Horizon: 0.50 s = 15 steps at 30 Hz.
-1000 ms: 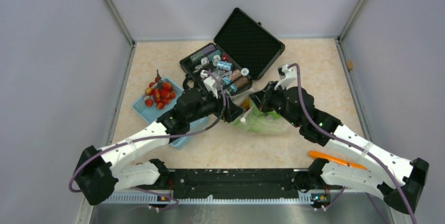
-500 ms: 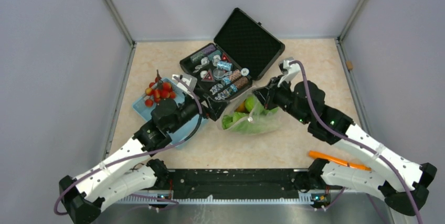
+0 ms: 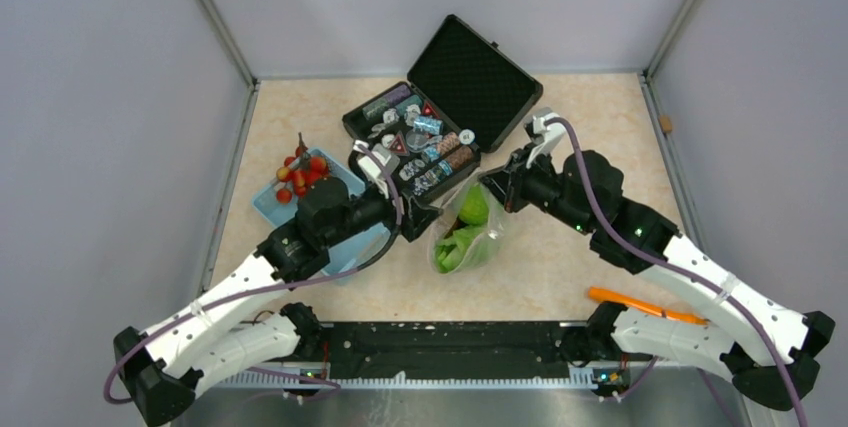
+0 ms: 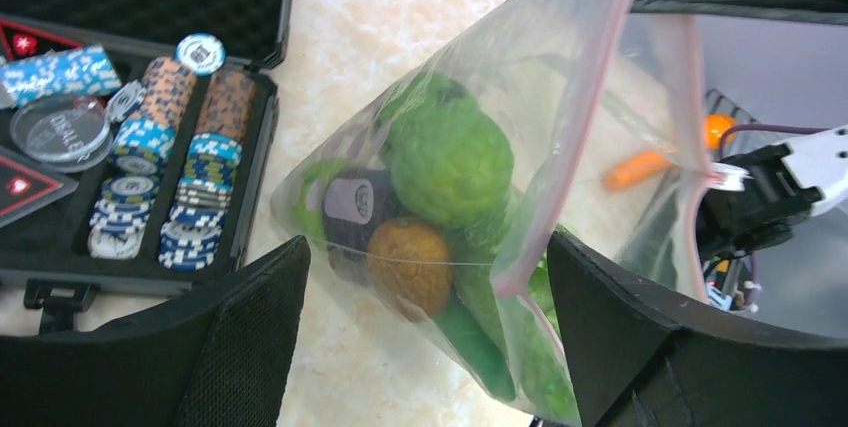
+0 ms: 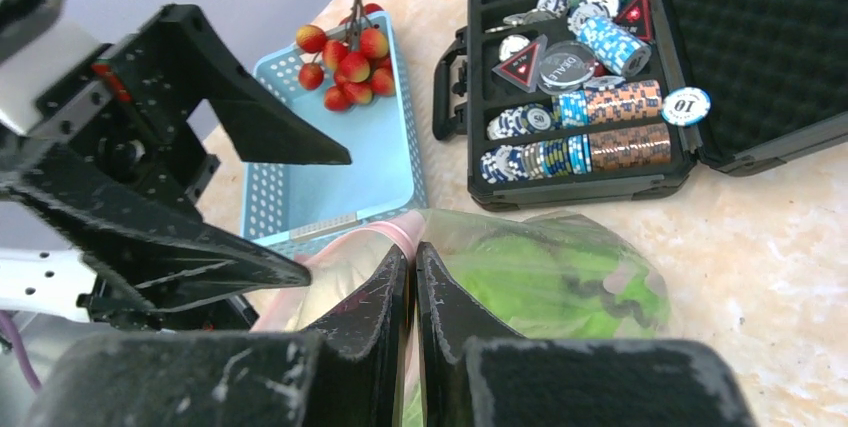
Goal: Place the food in the zip-top bag and seal the zipper
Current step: Adjust the zipper food storage bag at the center of the board.
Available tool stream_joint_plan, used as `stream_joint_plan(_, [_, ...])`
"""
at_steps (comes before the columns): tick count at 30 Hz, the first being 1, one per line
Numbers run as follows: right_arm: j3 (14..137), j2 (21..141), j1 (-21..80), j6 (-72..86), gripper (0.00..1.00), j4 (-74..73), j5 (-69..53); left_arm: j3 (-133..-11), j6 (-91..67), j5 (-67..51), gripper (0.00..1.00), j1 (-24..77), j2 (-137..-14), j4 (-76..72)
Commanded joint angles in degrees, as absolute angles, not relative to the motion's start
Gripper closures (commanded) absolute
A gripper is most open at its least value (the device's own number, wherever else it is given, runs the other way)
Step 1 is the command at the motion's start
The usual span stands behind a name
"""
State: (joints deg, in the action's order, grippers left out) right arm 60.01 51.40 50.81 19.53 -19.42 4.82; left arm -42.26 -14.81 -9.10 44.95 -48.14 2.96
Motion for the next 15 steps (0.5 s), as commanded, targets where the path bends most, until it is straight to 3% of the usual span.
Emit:
stream_joint_plan(1, [59.88, 50.68, 50.45, 21.17, 0.94, -14.73, 7.77, -46.72, -13.62, -15.26, 0.15, 45.01, -48.27, 4.26])
stream_joint_plan(4, [58.88, 51.02, 50.46, 21.99, 0.94, -13.01, 6.90, -48.02, -12.81, -16.33, 0.20, 45.00, -50.52, 7.14])
stream_joint_plan(15, [59.00, 53.20, 50.45, 22.88, 0.95, -12.01, 5.51, -49.94, -14.81, -24.86, 0.20, 45.17, -53.78, 7.60])
